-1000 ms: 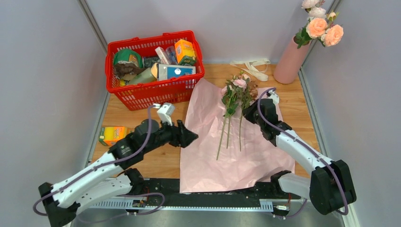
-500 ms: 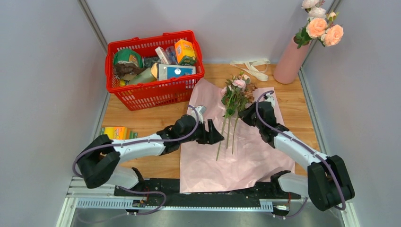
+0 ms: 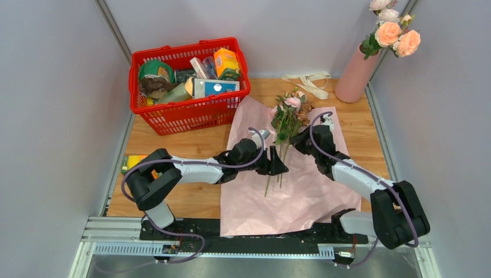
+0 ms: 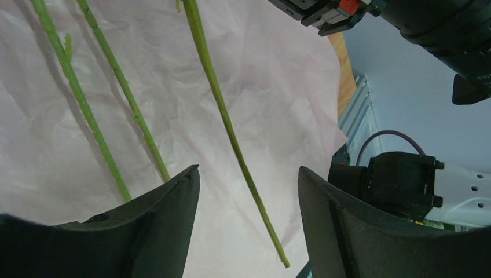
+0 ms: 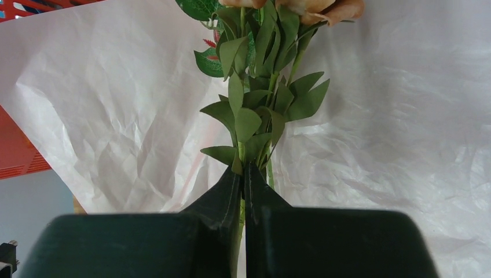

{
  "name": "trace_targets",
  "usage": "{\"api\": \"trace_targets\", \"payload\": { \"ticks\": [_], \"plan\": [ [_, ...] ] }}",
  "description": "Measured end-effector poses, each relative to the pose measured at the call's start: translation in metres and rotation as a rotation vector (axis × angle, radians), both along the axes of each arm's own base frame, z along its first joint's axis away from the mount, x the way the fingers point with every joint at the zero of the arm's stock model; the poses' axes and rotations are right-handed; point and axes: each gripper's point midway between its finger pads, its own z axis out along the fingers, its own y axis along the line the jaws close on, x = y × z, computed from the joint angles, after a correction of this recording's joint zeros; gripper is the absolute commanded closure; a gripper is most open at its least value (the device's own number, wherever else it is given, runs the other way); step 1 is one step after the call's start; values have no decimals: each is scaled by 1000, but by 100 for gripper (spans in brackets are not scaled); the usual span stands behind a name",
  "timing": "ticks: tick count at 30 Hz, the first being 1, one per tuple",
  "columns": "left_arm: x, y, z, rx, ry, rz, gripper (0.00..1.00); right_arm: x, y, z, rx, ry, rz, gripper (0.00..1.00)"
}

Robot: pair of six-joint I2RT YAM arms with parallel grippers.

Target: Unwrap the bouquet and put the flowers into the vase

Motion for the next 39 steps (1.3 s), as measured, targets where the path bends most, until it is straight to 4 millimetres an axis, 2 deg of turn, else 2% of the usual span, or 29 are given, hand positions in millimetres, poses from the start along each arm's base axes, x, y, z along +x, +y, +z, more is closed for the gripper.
{"api": "trace_targets", "payload": {
  "ticks": [3, 8, 9, 13, 15, 18, 20, 22, 24, 27, 34, 39],
  "plan": [
    [2, -8, -4, 0, 7, -14, 35, 3, 1, -6, -3, 8, 1, 95],
    [5, -14, -16, 15, 19, -25, 62, 4, 3, -19, -19, 33, 13, 92],
    [6, -16, -17, 18, 19, -28, 71, 4, 4, -22, -21, 40, 24, 91],
    [10, -25, -18, 22, 8, -47, 95, 4, 5, -26, -32, 45, 49, 83],
    [12, -27, -19, 31, 5, -48, 100, 7, 4, -23, -37, 34, 53, 80],
    [14, -26, -22, 46, 2, -47, 100, 8, 3, -19, -38, 22, 63, 79],
    [14, -26, -23, 53, 2, -47, 100, 8, 3, -15, -37, 12, 69, 75],
    [14, -25, -23, 54, 1, -45, 100, 7, 4, -9, -32, -2, 76, 65],
    [15, -25, -24, 56, -2, -41, 100, 7, 2, -7, -30, 1, 85, 47],
    [17, -23, -26, 67, -16, -33, 100, 5, -2, -7, -26, 21, 92, 40],
    [21, -20, -30, 96, -60, -32, 100, 1, -14, 1, -3, 31, 88, 36],
    [23, -19, -31, 107, -83, -39, 100, 0, -14, -8, 9, 88, 99, 36]
  ]
}}
